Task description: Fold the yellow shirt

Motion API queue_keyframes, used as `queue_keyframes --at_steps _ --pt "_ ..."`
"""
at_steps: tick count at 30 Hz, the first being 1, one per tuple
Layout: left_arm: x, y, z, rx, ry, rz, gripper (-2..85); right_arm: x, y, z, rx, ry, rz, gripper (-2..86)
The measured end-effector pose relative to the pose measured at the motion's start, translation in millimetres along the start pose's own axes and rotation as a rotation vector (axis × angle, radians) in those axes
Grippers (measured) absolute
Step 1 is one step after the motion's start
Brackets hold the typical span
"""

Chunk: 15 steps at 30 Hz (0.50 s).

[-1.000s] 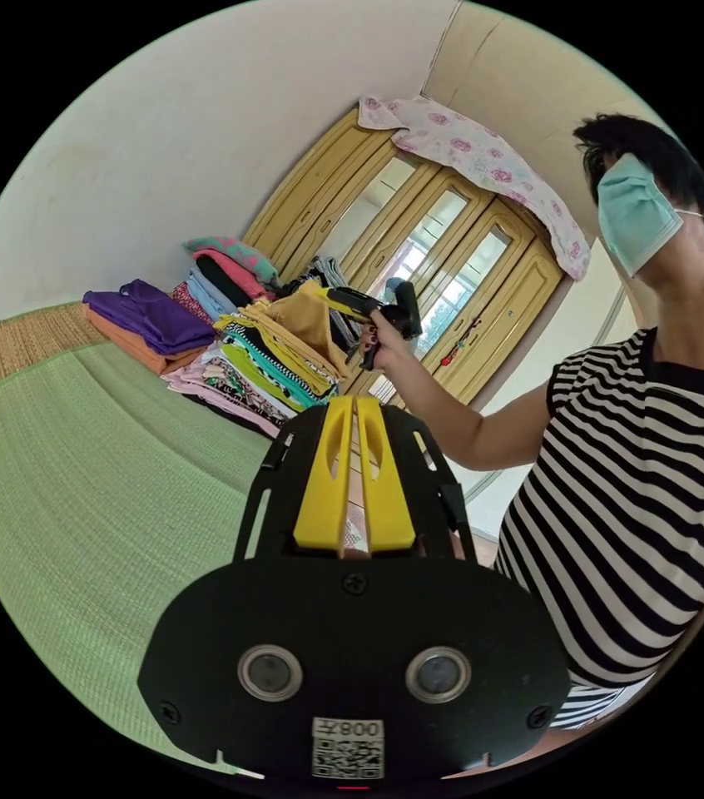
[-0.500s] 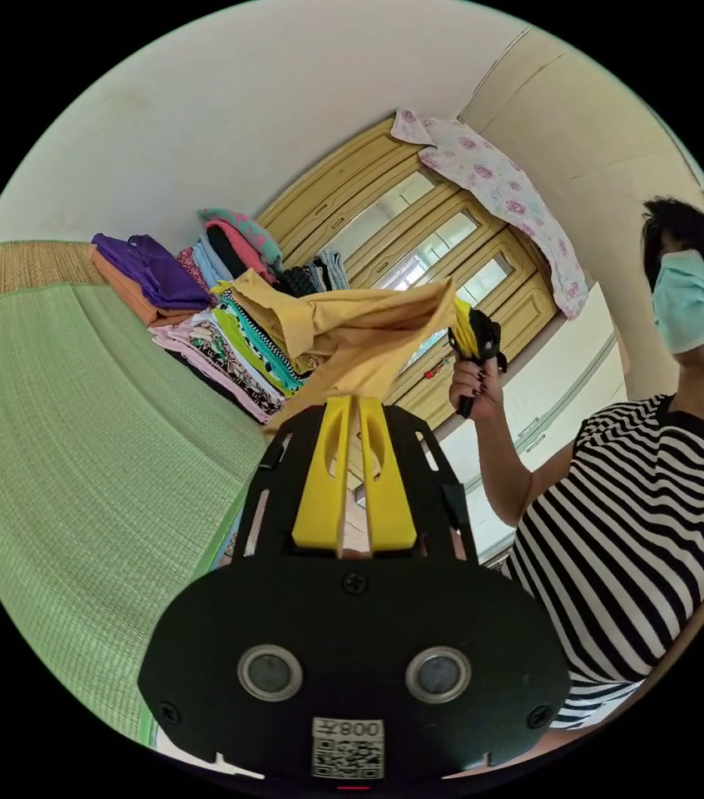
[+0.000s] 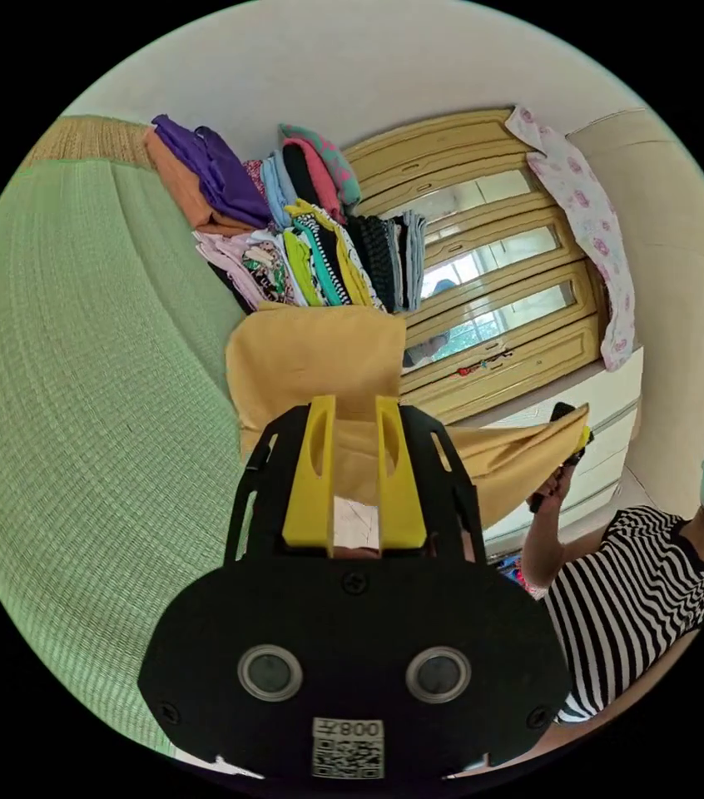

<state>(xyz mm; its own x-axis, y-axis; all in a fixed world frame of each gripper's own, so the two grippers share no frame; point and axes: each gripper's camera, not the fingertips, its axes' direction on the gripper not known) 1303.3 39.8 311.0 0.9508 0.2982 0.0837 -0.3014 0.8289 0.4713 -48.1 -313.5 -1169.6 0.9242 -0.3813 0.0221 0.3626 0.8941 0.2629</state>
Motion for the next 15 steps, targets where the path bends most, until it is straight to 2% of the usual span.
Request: queue_keyframes --at_steps 6,15 --pt "-48 -43 49 -0.152 0.007 -0.134 7.9 4 2 13 -0.036 -0.032 0.039 0.2" --pt "-86 -95 77 -0.257 -0.129 -0.215 7.9 1 4 48 -0.099 -0.094 0.087 0.2"
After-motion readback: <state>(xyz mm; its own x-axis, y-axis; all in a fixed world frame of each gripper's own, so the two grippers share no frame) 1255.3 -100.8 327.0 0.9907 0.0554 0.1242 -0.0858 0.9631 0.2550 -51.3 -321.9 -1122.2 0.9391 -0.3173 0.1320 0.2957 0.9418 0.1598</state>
